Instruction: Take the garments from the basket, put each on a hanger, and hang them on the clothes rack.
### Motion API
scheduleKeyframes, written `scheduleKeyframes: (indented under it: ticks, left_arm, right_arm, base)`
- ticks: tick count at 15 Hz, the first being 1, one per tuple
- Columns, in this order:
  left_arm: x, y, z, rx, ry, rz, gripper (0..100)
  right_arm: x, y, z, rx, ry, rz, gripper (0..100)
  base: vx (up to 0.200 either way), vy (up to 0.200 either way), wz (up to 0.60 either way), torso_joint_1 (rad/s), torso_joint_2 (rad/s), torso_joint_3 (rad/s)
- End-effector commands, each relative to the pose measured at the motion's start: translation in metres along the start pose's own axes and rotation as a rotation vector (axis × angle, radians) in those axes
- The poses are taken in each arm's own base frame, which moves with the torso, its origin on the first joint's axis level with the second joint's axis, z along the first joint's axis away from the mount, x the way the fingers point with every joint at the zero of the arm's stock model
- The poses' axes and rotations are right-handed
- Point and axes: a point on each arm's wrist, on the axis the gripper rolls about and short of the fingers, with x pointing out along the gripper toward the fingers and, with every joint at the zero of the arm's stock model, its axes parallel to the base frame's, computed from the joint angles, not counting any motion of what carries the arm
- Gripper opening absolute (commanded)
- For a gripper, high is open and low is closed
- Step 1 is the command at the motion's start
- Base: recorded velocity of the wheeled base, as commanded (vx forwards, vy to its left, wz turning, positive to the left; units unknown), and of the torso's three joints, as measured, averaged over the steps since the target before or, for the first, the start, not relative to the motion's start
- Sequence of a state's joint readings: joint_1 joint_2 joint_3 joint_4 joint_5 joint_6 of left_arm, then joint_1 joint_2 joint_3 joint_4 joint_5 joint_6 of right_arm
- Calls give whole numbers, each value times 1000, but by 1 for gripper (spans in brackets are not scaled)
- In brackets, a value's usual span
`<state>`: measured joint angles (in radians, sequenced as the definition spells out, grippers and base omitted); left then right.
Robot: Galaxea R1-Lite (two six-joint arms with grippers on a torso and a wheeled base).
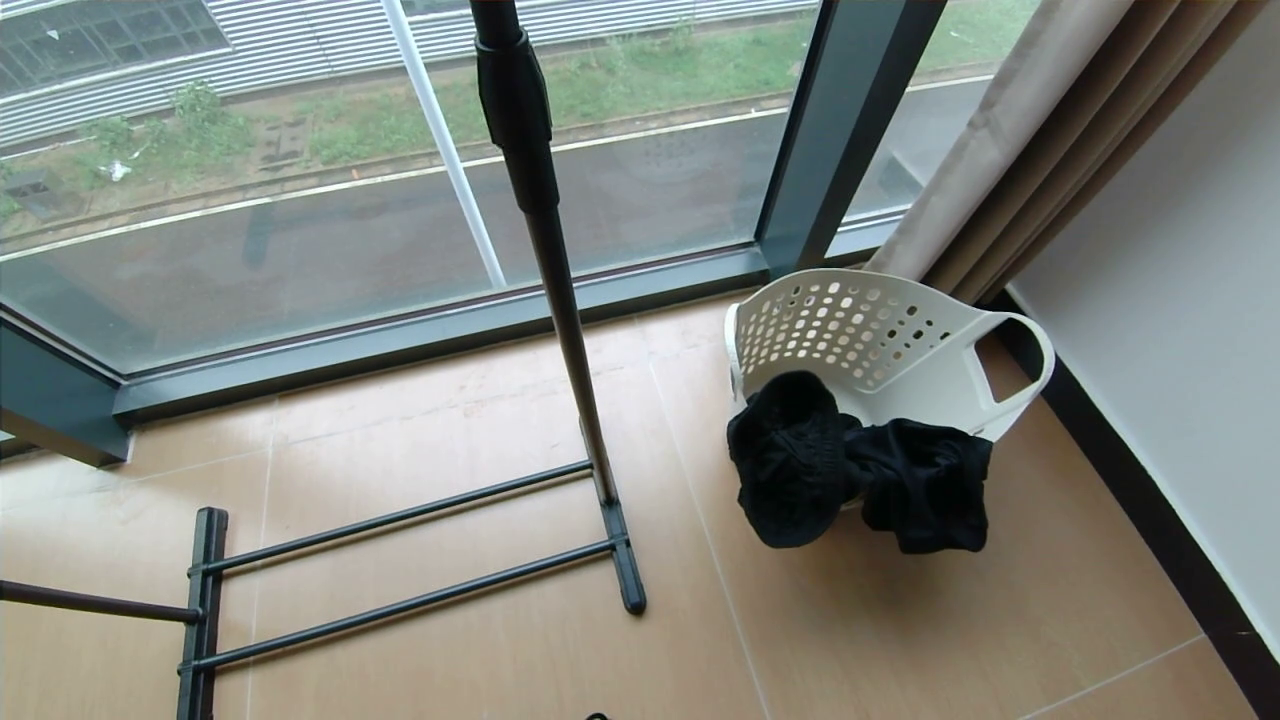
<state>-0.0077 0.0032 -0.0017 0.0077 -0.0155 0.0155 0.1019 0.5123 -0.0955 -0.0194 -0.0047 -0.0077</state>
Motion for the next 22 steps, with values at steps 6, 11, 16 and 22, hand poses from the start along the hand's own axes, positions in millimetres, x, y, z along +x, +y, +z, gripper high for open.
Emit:
scheduleKeyframes:
  ticks: [6,11,16,22]
  left_arm:
    - [0,0,0,0,0,0,100]
    - [0,0,0,0,0,-1,100]
    - [0,0,0,-2,0,-3,100]
    - [0,0,0,-2,-2,-3,100]
  right_arm:
    - [100,17,93,-320,186,119,100]
    - [199,45,148,-603,217,73,100]
    - [265,76,169,-701,211,-10,100]
    - [330,89,168,-707,228,-88,100]
  base:
    - [0,0,0,0,0,0]
    - [0,0,0,0,0,0]
    - [0,0,0,0,0,0]
    - [0,0,0,0,0,0]
